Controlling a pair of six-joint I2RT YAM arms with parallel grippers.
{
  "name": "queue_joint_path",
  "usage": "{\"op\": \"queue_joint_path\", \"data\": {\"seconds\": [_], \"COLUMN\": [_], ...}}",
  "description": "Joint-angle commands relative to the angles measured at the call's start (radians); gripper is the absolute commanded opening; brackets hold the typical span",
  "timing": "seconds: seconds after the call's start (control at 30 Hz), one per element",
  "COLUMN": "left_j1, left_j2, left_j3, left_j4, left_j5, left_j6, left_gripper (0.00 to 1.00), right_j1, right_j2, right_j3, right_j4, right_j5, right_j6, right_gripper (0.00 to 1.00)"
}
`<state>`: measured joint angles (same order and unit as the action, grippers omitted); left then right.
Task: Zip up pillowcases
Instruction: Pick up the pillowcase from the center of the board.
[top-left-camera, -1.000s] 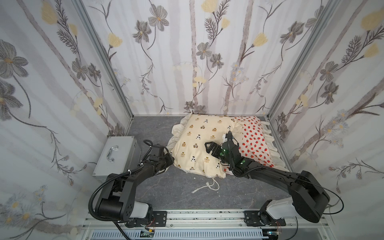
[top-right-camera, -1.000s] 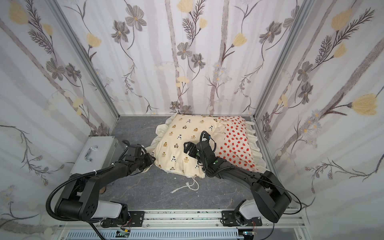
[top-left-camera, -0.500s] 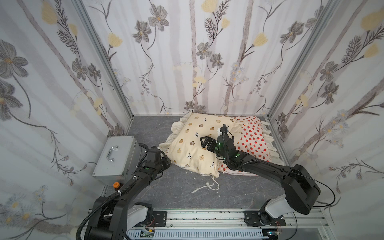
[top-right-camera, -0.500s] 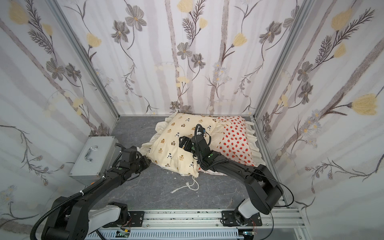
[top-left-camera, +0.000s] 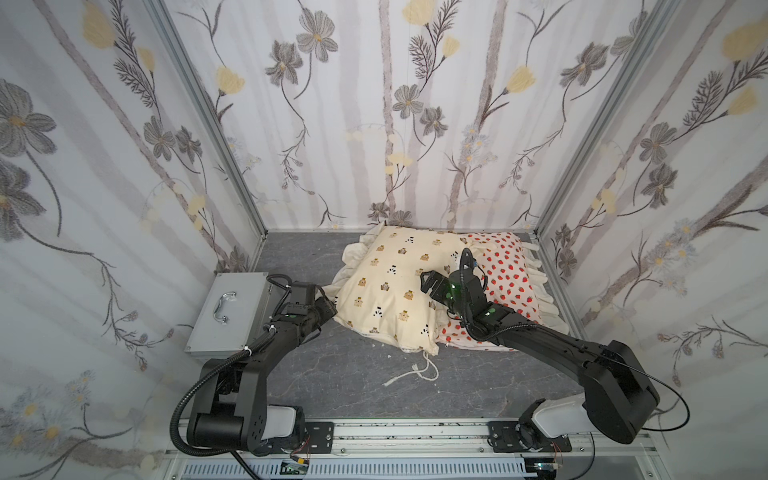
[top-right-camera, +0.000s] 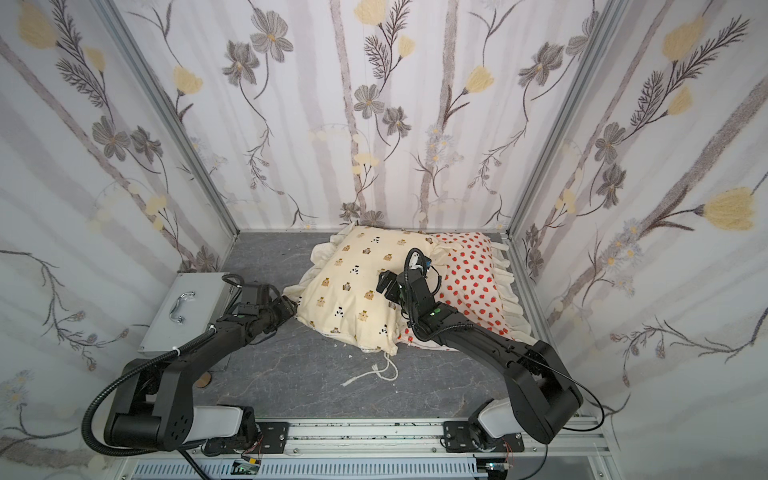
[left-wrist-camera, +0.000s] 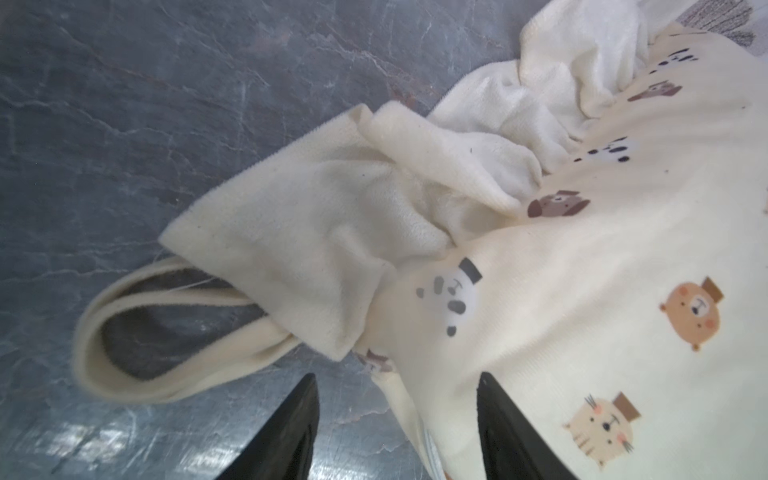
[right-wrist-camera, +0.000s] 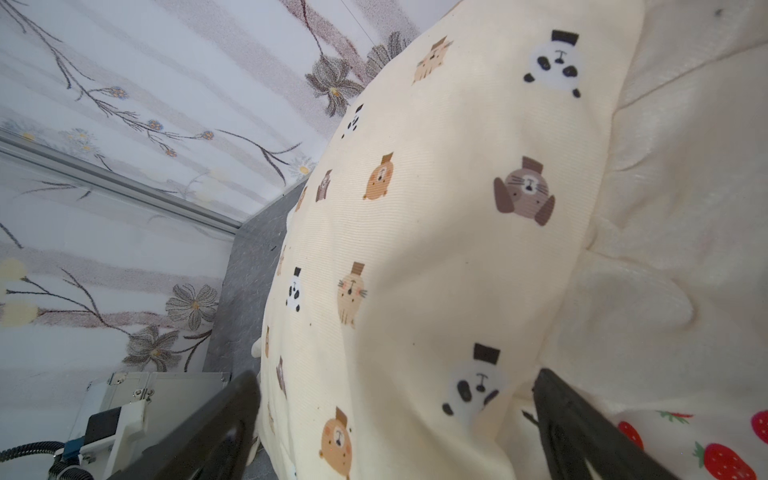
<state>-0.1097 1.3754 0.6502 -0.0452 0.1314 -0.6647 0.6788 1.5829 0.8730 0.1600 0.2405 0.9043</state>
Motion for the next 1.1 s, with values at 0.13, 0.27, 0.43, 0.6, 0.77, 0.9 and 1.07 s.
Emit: {"op": "queue_joint_path", "data": {"seconds": [0.13, 0.27, 0.43, 0.6, 0.77, 0.9, 1.07], "left_j1": [0.006, 0.007, -0.001, -0.005, -0.005, -0.007, -0.008], "left_j2": [0.106, 0.179, 0.244, 0.291, 0.319, 0.32, 0.276], "left_j3": [0.032, 0.05, 0.052, 0.039, 0.058, 0.066, 0.047], "left_j4": [0.109, 0.159, 0.232, 0.307, 0.319, 0.326, 0.324], "left_j5": [0.03, 0.07, 0.101, 0.131, 0.153, 0.181, 0.219], "left_j6": [-0.051, -0.076, -0.098, -0.122, -0.116, -0.115, -0.099], "left_gripper": [0.63, 0.62, 0.57, 0.42, 0.17, 0.0, 0.0], "right_j1": [-0.023, -0.036, -0.047, -0.054, -0.054, -0.054, -0.046], "right_j2": [0.006, 0.053, 0.086, 0.123, 0.151, 0.183, 0.21], "right_j3": [0.011, 0.017, 0.024, 0.042, 0.059, 0.09, 0.133], "right_j4": [0.012, 0.015, 0.027, 0.029, 0.033, 0.032, 0.048], "right_j5": [-0.012, -0.022, -0.029, -0.041, -0.043, -0.055, -0.058], "right_j6": [0.008, 0.007, 0.008, 0.011, 0.019, 0.024, 0.027], "right_gripper": [1.0, 1.0, 1.0, 1.0, 1.0, 1.0, 1.0]}}
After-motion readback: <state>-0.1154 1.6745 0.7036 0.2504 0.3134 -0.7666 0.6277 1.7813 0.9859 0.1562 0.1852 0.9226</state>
